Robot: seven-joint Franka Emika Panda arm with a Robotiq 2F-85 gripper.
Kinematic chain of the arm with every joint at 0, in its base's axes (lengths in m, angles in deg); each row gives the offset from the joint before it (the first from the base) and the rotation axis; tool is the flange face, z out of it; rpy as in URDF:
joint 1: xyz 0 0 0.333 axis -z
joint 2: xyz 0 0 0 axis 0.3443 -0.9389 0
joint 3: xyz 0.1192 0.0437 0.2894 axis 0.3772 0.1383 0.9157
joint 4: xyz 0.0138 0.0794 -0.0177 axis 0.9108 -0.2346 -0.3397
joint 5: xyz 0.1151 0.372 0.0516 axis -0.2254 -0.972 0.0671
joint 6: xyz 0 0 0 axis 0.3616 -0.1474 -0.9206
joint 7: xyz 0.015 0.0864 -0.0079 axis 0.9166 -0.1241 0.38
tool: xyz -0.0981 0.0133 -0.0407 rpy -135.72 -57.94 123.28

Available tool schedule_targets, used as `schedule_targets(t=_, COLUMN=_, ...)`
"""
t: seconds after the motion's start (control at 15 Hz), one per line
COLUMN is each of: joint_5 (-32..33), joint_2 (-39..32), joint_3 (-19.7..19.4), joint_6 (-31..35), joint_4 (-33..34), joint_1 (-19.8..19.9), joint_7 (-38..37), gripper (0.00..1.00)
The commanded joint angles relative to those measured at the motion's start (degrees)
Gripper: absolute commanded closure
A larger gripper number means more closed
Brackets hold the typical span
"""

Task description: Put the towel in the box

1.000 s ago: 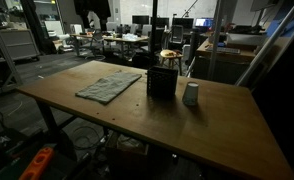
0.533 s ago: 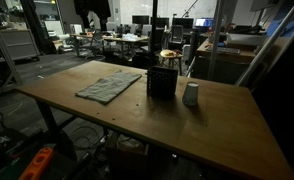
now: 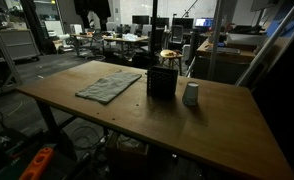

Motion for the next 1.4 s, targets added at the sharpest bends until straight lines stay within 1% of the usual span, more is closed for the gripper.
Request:
schedule_targets(t=0.0, joint_5=0.06, joint_2=-0.02, joint_3=-0.14, joint_6=-0.18, joint_4=0.14, joint_1=-0.15, joint_7=-0.04, gripper=0.0)
schedule_targets(t=0.47, joint_5=0.06, joint_2=-0.03, joint_3=-0.14, joint_6=-0.18, joint_4=0.14, joint_1=-0.14, joint_7=-0.04, gripper=0.0)
schedule_targets(t=0.53, joint_5=-0.02, joint_2=-0.87, joint_3=0.22, joint_6=0.1, joint_4=0.7, joint_1=-0.28, joint_7=-0.61, gripper=0.0)
schedule_targets(t=0.8, joint_5=-1.73, joint_2=-5.89, joint_3=2.5, joint_6=3.79, joint_4=4.11, joint_1=-2.75, joint_7=-0.98, gripper=0.0)
schedule_targets(t=1.0, joint_5=-1.49, joint_2=-10.93, joint_3=4.64, joint_6=7.3, joint_4=8.04, joint_1=-4.76, joint_7=-1.28, gripper=0.0)
schedule_targets(t=1.2, joint_5=0.07, joint_2=-16.64, joint_3=6.38, joint_6=9.96, joint_4=12.63, joint_1=-6.22, joint_7=-1.12, gripper=0.0)
schedule_targets(t=1.33, joint_5=1.24, joint_2=-20.75, joint_3=6.79, joint_6=12.22, joint_4=15.7, joint_1=-6.82, joint_7=0.18, gripper=0.0)
